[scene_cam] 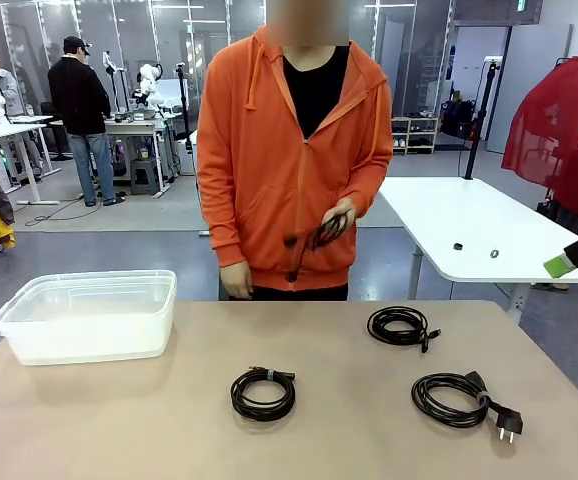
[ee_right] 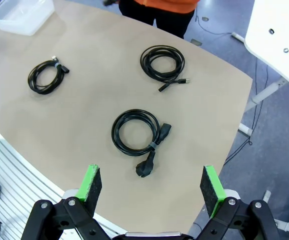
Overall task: Organize and store the cables.
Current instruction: Place the Power Cable into the Organizing box.
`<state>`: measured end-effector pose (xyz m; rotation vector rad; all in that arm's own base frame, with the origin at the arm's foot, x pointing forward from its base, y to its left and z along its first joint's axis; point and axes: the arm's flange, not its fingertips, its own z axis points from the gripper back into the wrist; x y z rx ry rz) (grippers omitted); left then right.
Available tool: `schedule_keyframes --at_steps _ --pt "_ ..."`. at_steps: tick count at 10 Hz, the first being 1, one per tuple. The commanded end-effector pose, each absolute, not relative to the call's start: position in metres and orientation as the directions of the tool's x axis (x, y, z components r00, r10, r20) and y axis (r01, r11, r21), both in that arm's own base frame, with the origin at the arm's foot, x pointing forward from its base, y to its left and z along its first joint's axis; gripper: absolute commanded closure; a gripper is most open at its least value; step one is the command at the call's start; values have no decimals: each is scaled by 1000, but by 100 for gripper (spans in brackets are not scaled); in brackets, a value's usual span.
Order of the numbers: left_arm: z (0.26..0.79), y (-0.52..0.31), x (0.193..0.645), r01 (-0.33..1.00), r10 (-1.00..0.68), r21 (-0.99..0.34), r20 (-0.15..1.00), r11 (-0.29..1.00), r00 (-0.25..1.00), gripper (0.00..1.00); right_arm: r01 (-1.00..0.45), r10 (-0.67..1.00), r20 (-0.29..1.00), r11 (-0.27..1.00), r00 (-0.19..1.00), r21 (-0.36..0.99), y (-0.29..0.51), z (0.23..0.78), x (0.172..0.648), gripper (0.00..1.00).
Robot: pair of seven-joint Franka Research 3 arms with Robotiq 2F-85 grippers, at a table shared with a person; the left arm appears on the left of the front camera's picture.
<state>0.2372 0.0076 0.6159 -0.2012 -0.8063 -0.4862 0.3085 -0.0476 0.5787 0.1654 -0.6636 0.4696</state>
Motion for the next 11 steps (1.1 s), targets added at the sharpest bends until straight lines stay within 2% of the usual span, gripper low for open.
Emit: schedule_keyframes --at_steps 1,11 --pt "617 7 237 493 -340 12 738 870 582 0 -469 368 624 883 690 -2 -48 578 308 0" --pt "617 7 237 493 -340 12 738 870 582 0 -469 368 624 883 690 -2 -48 578 308 0"
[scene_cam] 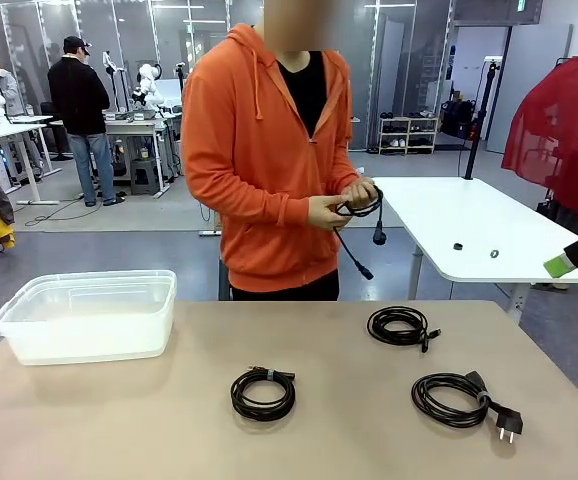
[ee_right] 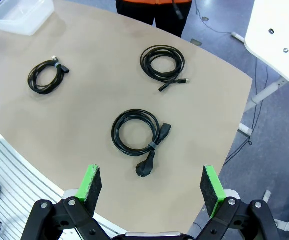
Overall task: Organize and store the cables.
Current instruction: Place the Power Cable into the Organizing box.
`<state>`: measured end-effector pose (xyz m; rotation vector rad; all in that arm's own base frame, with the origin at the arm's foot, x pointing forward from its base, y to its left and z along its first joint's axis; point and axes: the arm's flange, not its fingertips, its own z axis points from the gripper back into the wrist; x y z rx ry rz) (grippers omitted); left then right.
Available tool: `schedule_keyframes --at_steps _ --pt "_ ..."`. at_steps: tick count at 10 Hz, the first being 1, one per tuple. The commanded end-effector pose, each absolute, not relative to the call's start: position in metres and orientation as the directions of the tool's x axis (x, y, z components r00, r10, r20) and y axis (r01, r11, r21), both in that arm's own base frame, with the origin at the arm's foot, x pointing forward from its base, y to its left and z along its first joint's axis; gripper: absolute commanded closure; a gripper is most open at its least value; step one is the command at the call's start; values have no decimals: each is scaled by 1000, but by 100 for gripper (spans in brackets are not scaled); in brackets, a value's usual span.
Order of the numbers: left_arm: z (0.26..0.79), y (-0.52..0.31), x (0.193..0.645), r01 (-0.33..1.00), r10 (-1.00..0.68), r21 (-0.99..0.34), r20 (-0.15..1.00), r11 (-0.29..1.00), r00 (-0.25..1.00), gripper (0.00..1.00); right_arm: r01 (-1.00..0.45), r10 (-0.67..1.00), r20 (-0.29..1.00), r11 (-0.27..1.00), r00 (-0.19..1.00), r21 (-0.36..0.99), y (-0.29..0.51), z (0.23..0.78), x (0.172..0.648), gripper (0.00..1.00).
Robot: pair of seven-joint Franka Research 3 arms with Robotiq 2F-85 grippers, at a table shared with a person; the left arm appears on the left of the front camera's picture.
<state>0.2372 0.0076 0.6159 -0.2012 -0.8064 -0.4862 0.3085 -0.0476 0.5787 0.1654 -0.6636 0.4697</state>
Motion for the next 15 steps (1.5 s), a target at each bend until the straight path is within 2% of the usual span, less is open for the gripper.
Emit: schedule_keyframes --at_steps 1,5,8,15 --pt "617 7 237 493 -340 12 738 870 582 0 -469 368 624 883 690 -2 -48 578 308 0" --pt "616 8 237 490 -339 10 733 872 590 0 -469 368 624 883 690 -2 -48 578 308 0" --pt "620 -15 251 558 -461 94 682 825 567 0 -469 368 624 883 690 -2 -48 578 308 0" --pt "616 -29 261 614 -532 119 642 781 552 0 -469 368 624 883 690 -2 -48 578 308 0"
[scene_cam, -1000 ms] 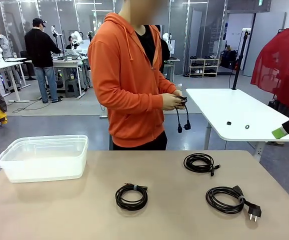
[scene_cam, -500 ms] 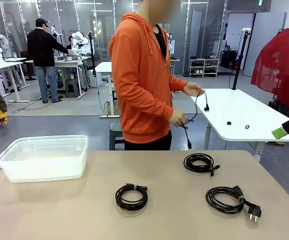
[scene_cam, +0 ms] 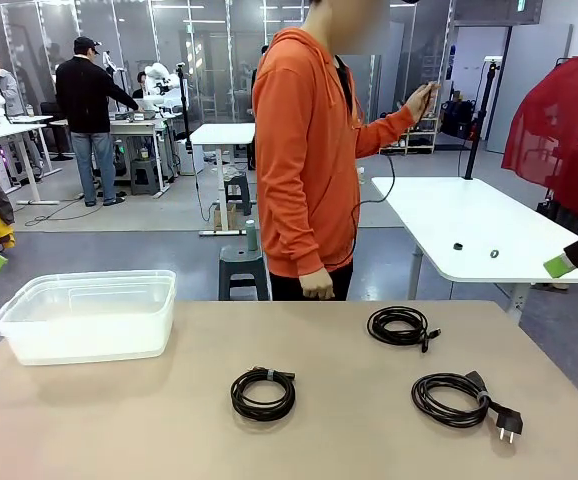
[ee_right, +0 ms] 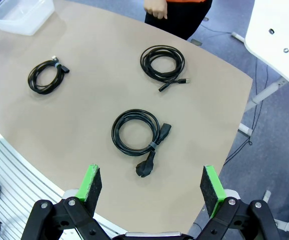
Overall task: Organize and store the cables.
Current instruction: Place the Power Cable into the Organizing box.
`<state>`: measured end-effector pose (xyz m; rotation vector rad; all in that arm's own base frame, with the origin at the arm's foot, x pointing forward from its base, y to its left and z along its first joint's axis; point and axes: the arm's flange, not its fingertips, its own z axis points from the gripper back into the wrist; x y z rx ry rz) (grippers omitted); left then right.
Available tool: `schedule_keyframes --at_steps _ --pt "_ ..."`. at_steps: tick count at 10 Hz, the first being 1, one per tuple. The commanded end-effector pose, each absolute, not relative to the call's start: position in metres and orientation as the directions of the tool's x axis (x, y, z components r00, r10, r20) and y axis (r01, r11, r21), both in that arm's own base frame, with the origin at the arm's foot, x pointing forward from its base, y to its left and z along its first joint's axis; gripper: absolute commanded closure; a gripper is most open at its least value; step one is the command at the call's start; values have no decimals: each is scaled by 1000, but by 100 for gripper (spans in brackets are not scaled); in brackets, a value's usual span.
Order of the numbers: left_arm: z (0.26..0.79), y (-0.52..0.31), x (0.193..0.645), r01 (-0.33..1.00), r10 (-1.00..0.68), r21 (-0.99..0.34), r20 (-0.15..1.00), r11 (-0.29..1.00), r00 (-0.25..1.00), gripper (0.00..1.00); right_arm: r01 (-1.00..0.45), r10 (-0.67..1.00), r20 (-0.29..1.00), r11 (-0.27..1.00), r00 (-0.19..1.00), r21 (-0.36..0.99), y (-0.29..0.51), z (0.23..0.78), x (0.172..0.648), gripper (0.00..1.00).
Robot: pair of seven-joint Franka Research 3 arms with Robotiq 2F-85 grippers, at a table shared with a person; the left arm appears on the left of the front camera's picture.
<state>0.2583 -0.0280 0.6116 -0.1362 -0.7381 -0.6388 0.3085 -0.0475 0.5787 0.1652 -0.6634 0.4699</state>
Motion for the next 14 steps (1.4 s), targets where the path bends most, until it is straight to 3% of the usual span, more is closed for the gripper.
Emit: schedule_keyframes --at_steps 1,12,14 --pt "617 -30 260 613 -532 119 642 781 553 0 -469 368 624 883 690 -2 -48 578 308 0" --pt "613 -31 261 595 -503 104 660 797 558 0 -470 366 627 883 688 0 -48 579 308 0" --pt "613 -31 261 595 -503 104 660 797 558 0 -349 293 503 937 813 17 -31 569 340 0"
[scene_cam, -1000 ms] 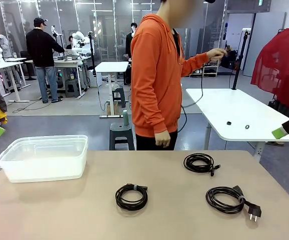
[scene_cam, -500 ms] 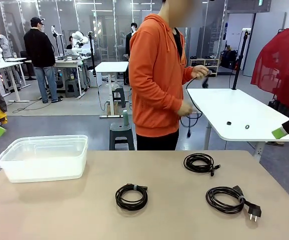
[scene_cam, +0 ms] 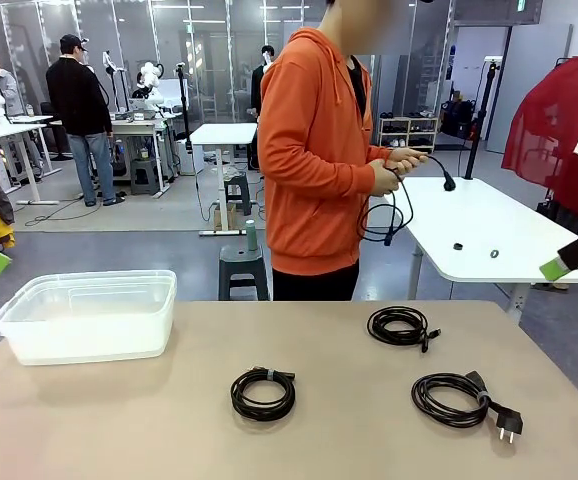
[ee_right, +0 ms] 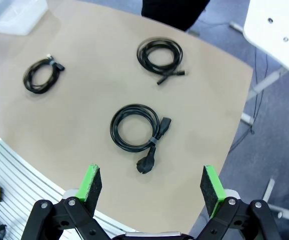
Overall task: Organize and store the cables.
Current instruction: Place the Power Cable into the Organizing box.
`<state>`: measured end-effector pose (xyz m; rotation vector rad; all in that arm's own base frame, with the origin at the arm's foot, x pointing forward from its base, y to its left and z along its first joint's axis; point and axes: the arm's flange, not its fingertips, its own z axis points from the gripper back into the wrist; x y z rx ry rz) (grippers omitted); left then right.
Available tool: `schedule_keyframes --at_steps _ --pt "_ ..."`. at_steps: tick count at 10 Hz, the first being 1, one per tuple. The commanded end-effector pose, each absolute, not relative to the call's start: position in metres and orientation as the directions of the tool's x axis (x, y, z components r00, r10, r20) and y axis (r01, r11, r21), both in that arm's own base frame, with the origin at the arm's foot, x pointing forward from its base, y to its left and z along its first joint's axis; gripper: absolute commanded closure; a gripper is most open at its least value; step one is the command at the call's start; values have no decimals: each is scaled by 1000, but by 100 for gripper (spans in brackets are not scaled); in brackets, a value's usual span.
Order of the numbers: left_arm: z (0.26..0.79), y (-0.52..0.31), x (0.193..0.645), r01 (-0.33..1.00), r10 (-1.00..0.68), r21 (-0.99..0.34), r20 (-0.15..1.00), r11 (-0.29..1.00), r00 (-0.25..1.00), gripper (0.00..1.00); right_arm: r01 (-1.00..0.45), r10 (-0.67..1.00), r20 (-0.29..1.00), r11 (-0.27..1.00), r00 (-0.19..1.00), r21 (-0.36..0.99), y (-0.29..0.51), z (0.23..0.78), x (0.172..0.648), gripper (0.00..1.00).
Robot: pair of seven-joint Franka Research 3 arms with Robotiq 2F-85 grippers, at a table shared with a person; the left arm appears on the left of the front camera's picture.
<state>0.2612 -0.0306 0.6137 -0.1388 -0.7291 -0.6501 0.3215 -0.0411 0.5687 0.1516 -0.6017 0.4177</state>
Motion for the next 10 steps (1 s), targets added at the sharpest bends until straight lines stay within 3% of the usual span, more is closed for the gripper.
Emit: schedule_keyframes --at_steps 1,2,5,10 --pt "613 -31 261 595 -503 104 660 797 558 0 -274 239 448 961 862 15 -23 560 354 0" --pt "613 -31 261 595 -503 104 660 797 558 0 -179 154 385 983 910 29 -21 552 366 0" --pt "613 -31 261 595 -503 104 660 797 558 0 -30 39 362 999 931 -31 -19 545 372 0" --pt "613 -31 261 595 -503 104 660 797 558 0 8 -2 275 1000 961 -22 -12 528 398 0"
